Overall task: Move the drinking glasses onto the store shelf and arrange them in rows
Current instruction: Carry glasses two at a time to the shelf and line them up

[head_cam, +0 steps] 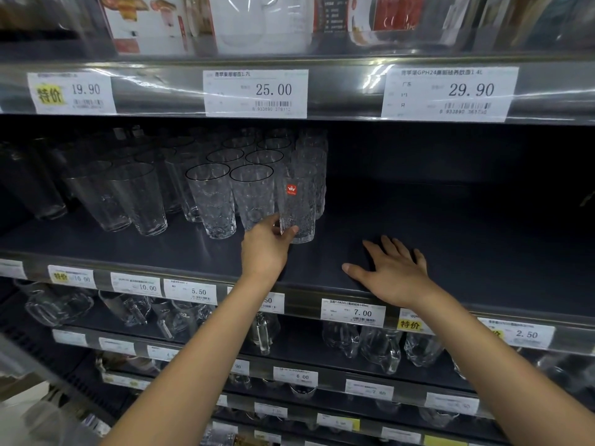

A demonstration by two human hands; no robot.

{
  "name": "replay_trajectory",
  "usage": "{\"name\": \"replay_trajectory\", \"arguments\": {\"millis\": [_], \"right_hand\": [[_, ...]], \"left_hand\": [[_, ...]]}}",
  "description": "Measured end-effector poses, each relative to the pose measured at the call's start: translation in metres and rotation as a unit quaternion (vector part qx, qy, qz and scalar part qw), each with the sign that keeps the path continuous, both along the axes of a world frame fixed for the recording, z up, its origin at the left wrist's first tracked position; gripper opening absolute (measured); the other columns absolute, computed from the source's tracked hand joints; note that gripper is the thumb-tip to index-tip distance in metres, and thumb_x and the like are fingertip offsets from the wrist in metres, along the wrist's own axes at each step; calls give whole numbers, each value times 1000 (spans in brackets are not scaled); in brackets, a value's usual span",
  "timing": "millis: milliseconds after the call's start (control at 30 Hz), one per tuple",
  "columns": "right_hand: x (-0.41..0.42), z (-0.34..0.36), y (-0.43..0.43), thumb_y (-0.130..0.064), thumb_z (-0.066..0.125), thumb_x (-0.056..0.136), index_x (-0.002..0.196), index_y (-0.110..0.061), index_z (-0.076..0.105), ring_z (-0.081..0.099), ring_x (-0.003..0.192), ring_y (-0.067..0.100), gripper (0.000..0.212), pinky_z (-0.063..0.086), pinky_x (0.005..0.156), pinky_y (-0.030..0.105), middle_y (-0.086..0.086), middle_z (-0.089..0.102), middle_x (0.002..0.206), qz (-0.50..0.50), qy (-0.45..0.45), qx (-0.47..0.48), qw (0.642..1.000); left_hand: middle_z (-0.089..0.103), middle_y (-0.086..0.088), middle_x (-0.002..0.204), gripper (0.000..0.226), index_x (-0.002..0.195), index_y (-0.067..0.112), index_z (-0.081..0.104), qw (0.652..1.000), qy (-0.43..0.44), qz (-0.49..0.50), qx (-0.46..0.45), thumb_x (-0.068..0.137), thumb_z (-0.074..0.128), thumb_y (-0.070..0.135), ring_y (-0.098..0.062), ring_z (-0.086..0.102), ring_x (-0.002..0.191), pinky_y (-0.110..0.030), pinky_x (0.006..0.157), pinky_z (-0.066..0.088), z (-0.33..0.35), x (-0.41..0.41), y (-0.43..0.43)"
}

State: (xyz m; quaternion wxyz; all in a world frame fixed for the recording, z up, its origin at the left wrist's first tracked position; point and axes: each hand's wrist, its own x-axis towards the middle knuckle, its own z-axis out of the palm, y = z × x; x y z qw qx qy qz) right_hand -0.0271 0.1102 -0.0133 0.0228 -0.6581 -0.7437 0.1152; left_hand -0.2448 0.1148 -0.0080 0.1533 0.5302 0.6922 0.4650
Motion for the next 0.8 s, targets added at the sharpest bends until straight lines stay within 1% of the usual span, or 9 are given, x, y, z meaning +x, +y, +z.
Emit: {"name": "replay_trajectory", "arguments": {"millis": [200, 267, 400, 500, 567, 633, 700, 767, 800], "right_hand": [[0, 0, 1, -80, 24, 85, 156, -35, 12, -3, 152, 21, 84, -3, 121, 51, 1, 2, 166, 0, 1, 3, 1000], [0, 0, 1, -80, 24, 85, 156, -35, 12, -3, 152, 21, 84, -3, 121, 51, 1, 2, 166, 1, 1, 3, 1000], [0, 1, -1, -80, 24, 86, 156, -35, 11, -4, 152, 21, 84, -3, 121, 51, 1, 0, 166, 2, 5, 0, 1000], [0, 1, 0, -80, 24, 86, 156, -35, 11, -4, 152, 21, 84, -2, 121, 51, 1, 1, 166, 1, 8, 2, 1000], [-1, 0, 0, -80, 25, 86, 156, -35, 14, -2, 152, 22, 84, -1, 120, 52, 2, 3, 166, 0, 15, 9, 1000], [-1, 1, -2, -78, 30, 86, 155, -33, 20, 4, 152, 22, 83, 2, 121, 52, 3, 10, 165, -5, 26, 29, 999], [0, 2, -4, -74, 37, 88, 151, -31, 30, 15, 150, 24, 77, 9, 120, 50, 3, 23, 162, -8, 40, 58, 997], [1, 5, -8, -66, 48, 89, 146, -29, 41, 34, 141, 24, 68, 25, 117, 46, 1, 41, 152, -4, 90, 88, 992], [2, 7, -10, -60, 54, 89, 142, -28, 46, 45, 133, 22, 62, 34, 112, 42, 0, 50, 145, -1, 144, 105, 984]], "left_hand": [[73, -7, 107, 47, 132, 14, 61, 1000, 13, -4, -1, 91, 68, 36, -27, 67, 104, -32, 88, 48, 0, 1, 0], [73, -8, 109, 48, 133, 14, 60, 1000, 16, -2, -5, 92, 67, 36, -28, 67, 104, -34, 89, 49, -1, 1, 2], [72, -9, 113, 51, 137, 17, 57, 1000, 23, -1, -13, 92, 67, 37, -29, 66, 107, -43, 94, 52, -1, 1, 2], [72, -8, 110, 48, 136, 16, 58, 1000, 23, 0, -11, 92, 67, 35, -28, 67, 105, -42, 92, 53, -1, 2, 1], [73, -8, 108, 43, 131, 14, 62, 999, 36, 1, -8, 92, 67, 31, -29, 68, 102, -39, 90, 54, -1, 3, -1], [74, -7, 104, 32, 121, 13, 68, 999, 35, 5, -14, 92, 66, 27, -28, 68, 100, -33, 86, 53, 0, 2, -3], [74, -8, 101, 24, 111, 11, 71, 999, 26, 7, -31, 92, 64, 24, -29, 68, 100, -31, 84, 51, 2, 0, -6], [73, -9, 106, 23, 109, 9, 70, 999, 13, 4, -49, 93, 62, 24, -30, 66, 105, -29, 88, 48, 5, -2, -7], [72, -9, 110, 24, 112, 10, 70, 998, 11, -1, -56, 93, 61, 24, -29, 65, 108, -27, 89, 46, 6, -4, -9]]}}
